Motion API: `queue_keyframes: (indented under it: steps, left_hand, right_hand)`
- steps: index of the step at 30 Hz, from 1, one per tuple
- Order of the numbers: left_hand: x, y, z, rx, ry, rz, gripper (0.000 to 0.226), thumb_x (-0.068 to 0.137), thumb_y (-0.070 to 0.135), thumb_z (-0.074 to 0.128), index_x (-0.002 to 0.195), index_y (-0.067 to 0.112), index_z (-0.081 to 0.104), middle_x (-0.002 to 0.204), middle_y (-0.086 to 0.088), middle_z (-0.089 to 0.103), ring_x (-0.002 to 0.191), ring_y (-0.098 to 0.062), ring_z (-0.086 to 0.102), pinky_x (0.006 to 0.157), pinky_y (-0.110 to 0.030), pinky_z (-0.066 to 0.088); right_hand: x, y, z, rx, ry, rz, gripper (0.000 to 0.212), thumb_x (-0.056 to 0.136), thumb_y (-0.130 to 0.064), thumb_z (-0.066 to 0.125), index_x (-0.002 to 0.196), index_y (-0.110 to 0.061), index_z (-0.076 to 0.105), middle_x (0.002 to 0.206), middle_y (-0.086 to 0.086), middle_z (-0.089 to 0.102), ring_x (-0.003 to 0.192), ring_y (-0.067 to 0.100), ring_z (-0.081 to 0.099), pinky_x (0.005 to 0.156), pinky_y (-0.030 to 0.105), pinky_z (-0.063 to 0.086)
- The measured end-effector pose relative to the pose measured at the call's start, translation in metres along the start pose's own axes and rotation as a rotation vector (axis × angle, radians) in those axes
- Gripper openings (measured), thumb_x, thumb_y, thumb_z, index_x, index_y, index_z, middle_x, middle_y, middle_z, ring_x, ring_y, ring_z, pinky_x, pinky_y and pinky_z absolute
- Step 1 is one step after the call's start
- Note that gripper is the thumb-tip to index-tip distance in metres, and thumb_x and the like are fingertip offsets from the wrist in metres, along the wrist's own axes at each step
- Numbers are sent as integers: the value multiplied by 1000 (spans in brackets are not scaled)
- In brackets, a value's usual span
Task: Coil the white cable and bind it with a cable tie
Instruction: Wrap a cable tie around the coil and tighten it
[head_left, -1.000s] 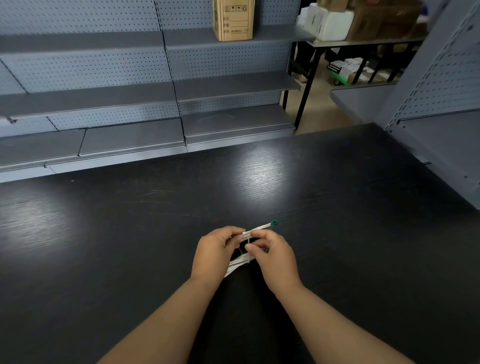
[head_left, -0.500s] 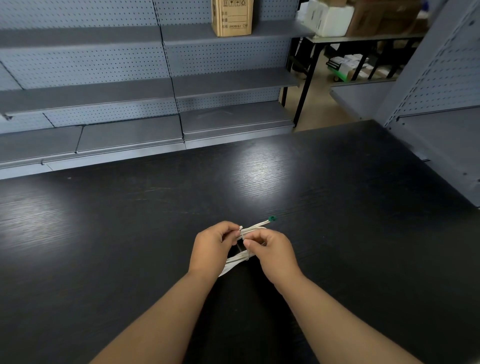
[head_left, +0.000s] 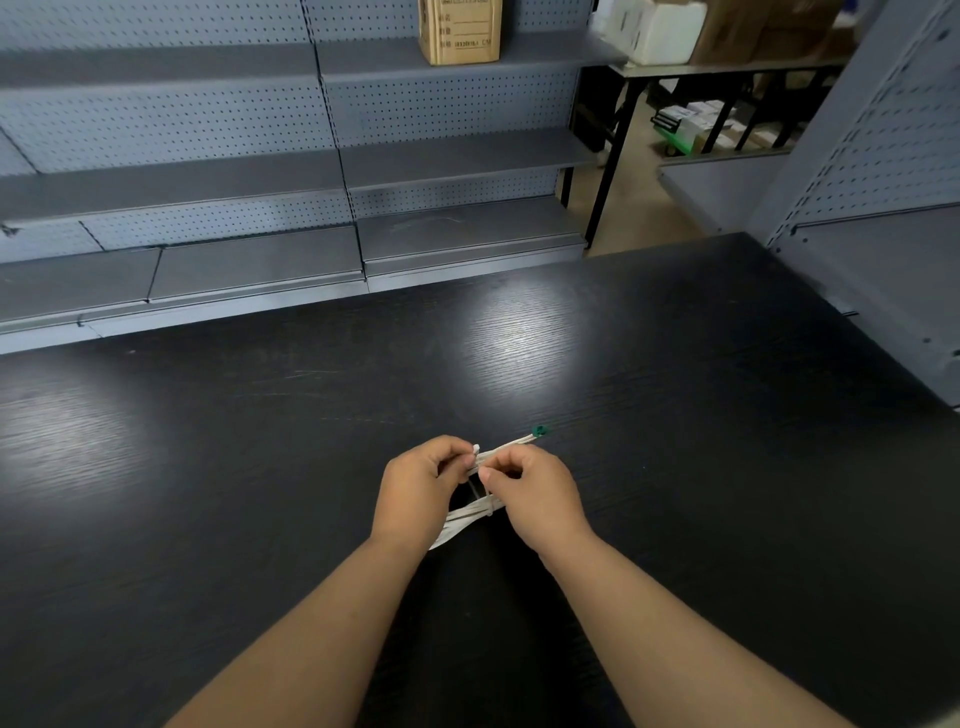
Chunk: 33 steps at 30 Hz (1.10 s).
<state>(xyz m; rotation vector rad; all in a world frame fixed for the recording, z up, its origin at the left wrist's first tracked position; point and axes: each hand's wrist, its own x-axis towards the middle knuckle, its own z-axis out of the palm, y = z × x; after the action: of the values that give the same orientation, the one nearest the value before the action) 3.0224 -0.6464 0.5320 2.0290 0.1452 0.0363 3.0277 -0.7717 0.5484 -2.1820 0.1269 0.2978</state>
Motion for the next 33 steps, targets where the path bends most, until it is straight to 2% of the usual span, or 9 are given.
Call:
queue_keyframes:
  steps: [2, 5, 8, 14, 19, 23, 28, 33]
  left_hand:
    - [-1, 0, 0, 12, 4, 8, 19, 86, 6, 61, 80, 23, 67, 67, 14, 60, 65, 9, 55, 62, -4, 40]
    - [-1, 0, 0, 21, 2, 10, 15, 87, 6, 60, 84, 18, 69, 67, 15, 59, 66, 10, 55, 61, -3, 39]
    - [0, -1, 0, -3, -2, 3, 16, 87, 6, 61, 83, 19, 69, 68, 15, 60, 65, 10, 55, 61, -2, 39]
    - [3, -4, 2, -68, -12, -28, 16, 86, 6, 62, 81, 20, 69, 71, 13, 63, 62, 10, 56, 62, -3, 42]
    - [4, -5, 2, -116, -32, -54, 17, 86, 6, 62, 83, 20, 70, 79, 10, 67, 68, 8, 61, 69, -6, 48]
    - [4, -5, 1, -128, -40, -51, 27, 86, 5, 62, 76, 30, 67, 79, 9, 68, 70, 5, 62, 74, -14, 52]
    - [4, -5, 1, -121, -47, -47, 29, 86, 5, 62, 75, 32, 67, 78, 11, 68, 73, 3, 63, 76, -15, 51]
    - [3, -5, 1, -69, -53, -22, 31, 86, 6, 62, 74, 34, 65, 77, 12, 66, 72, 2, 61, 73, -11, 48]
  right_hand:
    - [-2, -1, 0, -107, 29, -42, 10, 88, -26, 62, 94, -23, 70, 99, -9, 63, 101, 11, 54, 93, 35, 45]
    - [-2, -4, -3, -33, -2, -16, 13, 89, -21, 61, 98, -17, 70, 95, -6, 62, 92, 10, 57, 80, 24, 46]
    - [0, -8, -4, -5, -59, 53, 17, 92, -21, 58, 102, -15, 69, 97, 1, 68, 88, 13, 61, 74, 25, 46]
    - [7, -10, -4, 71, -79, 150, 17, 91, -18, 58, 100, -11, 71, 97, 8, 70, 92, 20, 63, 82, 34, 51]
    - [11, -11, -3, 131, -91, 207, 15, 89, -16, 61, 98, -10, 72, 97, 8, 70, 94, 21, 64, 81, 33, 51]
    - [13, -11, -2, 139, -96, 224, 13, 88, -16, 62, 96, -10, 71, 97, 9, 70, 96, 22, 64, 87, 37, 52]
    - [14, -10, -3, 175, -110, 241, 13, 89, -15, 62, 96, -9, 71, 94, 8, 69, 98, 23, 63, 86, 35, 50]
    - [14, -12, -5, 183, -126, 264, 16, 90, -16, 61, 101, -9, 69, 102, 9, 69, 99, 21, 62, 84, 32, 49]
